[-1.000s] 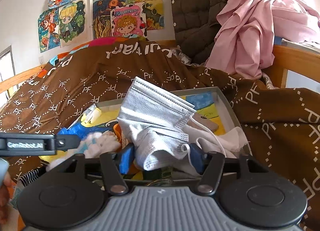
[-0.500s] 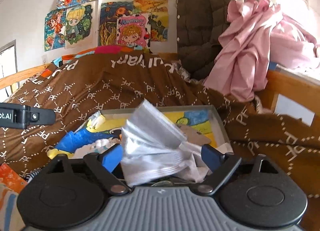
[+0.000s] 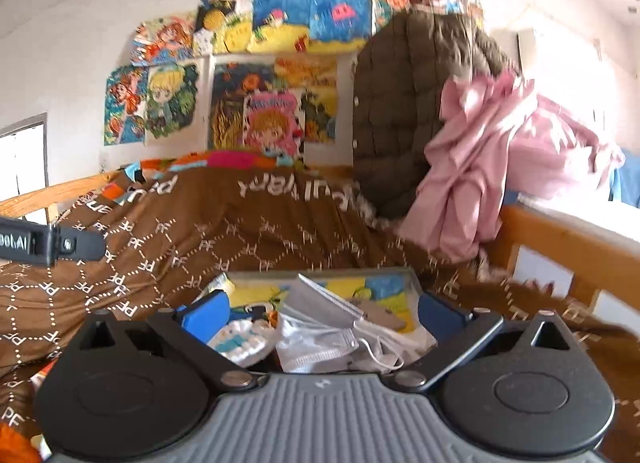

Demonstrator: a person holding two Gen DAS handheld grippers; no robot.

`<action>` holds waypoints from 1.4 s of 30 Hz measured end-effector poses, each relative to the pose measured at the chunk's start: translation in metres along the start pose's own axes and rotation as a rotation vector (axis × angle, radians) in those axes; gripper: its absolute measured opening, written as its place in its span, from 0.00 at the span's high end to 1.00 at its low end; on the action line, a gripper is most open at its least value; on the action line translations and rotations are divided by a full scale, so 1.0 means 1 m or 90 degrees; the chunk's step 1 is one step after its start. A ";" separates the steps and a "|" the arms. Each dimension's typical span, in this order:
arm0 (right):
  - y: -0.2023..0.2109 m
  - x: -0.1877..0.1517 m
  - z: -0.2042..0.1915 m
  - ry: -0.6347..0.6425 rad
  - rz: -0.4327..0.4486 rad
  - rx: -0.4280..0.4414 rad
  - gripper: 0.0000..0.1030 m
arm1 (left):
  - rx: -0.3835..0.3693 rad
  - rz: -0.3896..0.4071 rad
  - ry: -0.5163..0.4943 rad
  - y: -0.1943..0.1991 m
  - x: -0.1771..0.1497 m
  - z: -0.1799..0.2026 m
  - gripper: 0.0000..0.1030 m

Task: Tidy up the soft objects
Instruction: 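Open both tools and raise them away from the tray, then move both open tools to the striped towel beside the tissue box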

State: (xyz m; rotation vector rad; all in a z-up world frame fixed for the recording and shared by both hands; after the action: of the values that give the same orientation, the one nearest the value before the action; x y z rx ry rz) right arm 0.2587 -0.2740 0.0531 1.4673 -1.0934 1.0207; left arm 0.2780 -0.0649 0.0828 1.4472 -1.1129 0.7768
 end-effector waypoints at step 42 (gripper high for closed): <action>0.101 -0.097 -0.074 0.008 -0.080 0.015 0.00 | 0.033 -0.281 -0.146 0.059 -0.149 -0.034 0.01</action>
State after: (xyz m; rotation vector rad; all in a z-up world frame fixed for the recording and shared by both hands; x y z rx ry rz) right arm 0.1330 -0.1979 -0.0066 1.5270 -0.9698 0.9561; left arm 0.1760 0.0026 -0.0260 1.7779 -0.8956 0.3357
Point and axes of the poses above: each gripper's, at about its wrist camera, not at the fingertips, and y roughly against the way its jaws point, z to its right, x to its top, the point moved 8 cm from there along -y, roughly the way its jaws point, and after that the axes turned 11 degrees about -y, right-handed, at the moved point
